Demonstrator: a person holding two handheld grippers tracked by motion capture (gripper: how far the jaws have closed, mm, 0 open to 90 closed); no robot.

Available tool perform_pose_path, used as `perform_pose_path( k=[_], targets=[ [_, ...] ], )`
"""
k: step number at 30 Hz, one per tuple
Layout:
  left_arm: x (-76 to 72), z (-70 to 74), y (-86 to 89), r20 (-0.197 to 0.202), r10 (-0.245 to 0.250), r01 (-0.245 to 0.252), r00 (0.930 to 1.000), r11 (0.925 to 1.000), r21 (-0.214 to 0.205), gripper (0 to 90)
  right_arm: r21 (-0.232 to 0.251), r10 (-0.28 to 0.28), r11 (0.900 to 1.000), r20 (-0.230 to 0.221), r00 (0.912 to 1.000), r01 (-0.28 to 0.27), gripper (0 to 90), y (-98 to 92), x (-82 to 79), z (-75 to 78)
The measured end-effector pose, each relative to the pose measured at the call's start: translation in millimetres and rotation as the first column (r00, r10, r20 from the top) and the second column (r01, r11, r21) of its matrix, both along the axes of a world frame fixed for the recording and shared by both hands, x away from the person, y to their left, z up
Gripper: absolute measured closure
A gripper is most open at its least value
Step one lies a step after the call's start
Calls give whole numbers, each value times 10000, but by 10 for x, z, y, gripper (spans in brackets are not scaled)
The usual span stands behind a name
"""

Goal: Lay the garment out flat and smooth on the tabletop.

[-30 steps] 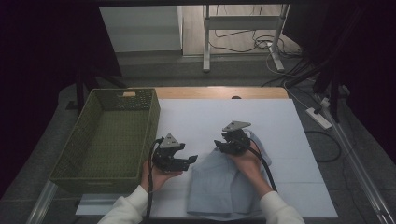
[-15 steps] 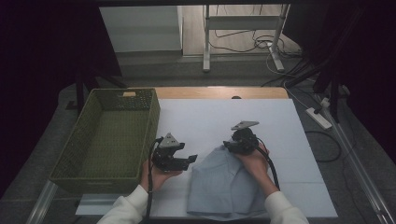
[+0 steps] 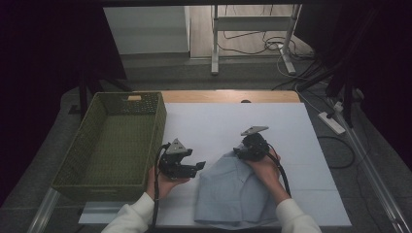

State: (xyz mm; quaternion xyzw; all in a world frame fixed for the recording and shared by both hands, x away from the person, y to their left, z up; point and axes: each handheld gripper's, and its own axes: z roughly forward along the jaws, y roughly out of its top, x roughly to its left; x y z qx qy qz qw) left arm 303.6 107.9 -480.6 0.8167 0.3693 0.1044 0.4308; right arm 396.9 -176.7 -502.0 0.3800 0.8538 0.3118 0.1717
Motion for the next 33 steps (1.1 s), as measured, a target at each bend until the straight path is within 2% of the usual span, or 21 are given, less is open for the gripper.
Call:
perform_pose_path(
  k=[4,6,13,17,22,27,30,33],
  targets=[
    [3,-5,-2,-2,-4,4,10000,10000,12,294,-158,-24,9999,55,10000,25,475,7,38,-9],
    [5,-6,-1,-3,5,-5,10000,10000,4,294,-83,-48,10000,45,10000,49,468,4,57,-17],
    [6,-12,-6,-9,-15,15,10000,10000,59,295,-199,-110,9997,-281,9995,104,454,12,122,-64],
    [7,-14,-2,-15,19,-19,10000,10000,31,294,-516,-91,9986,-446,9990,68,450,49,151,-105],
    [8,-17,-9,-18,-20,20,10000,10000,90,295,-728,165,9972,-427,9990,-196,580,58,162,-99],
    [7,-19,-18,-6,-37,37,10000,9999,96,295,-778,661,9946,-325,9973,-685,796,50,163,-89],
    [9,-19,-13,-13,-6,6,10000,10000,70,295,-1185,844,9892,-194,9962,-861,840,79,141,-69],
    [12,-14,-7,2,-19,19,10000,10000,78,295,-1120,951,9891,-127,9954,-959,855,81,131,-24]
  ],
)
